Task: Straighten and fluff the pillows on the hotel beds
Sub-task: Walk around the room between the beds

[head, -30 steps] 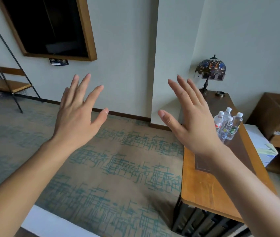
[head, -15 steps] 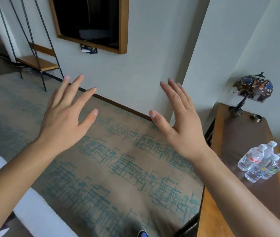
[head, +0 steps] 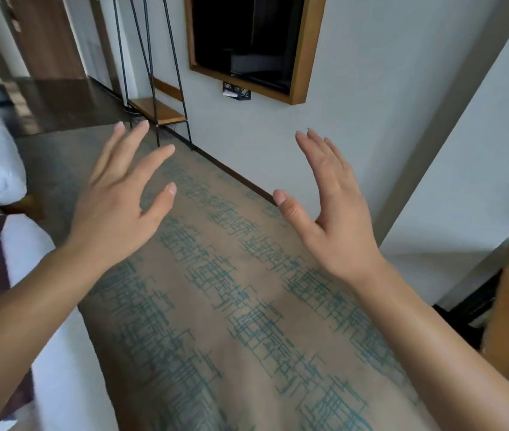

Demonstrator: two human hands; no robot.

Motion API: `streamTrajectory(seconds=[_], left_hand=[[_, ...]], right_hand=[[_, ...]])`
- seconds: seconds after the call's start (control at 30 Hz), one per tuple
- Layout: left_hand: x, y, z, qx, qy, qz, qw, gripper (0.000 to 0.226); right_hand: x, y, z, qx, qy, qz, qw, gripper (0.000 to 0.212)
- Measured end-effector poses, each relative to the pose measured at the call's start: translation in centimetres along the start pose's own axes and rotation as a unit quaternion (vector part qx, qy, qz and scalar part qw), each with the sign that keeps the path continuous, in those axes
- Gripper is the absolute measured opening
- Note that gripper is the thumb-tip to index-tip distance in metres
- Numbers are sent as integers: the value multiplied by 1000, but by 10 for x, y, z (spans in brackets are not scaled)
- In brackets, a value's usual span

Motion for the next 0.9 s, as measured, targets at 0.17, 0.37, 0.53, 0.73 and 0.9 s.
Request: streamTrajectory(seconds=[0.17, 0.37, 0.53, 0.73, 0.9], left_hand=[[3, -35, 18, 29, -13, 52, 998, 64], [62, -42, 21, 18, 37, 80, 996, 64], [138, -42, 43, 22, 79, 91, 993, 65], [216, -28, 79, 4, 85, 94, 992, 65], [285, -9, 108, -3, 96, 101, 990, 67]], right_hand=[[-37, -21, 24, 24, -12, 3, 1000, 75], [-42, -78, 70, 64, 24, 18, 998, 74], [-32, -150, 125, 88, 46, 20, 995, 73], [4, -218, 191, 98, 67, 28, 992, 72], [41, -268, 242, 93, 89, 32, 991, 71]])
Point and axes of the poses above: each hand's wrist, its own z-axis towards the middle knuckle, its own y-axis out of the back of the hand, x = y × z, the point moved 7 cm from there along z, towards the middle knuckle, and after that the axes turned 1 degree about -y, right-handed, at the moved point
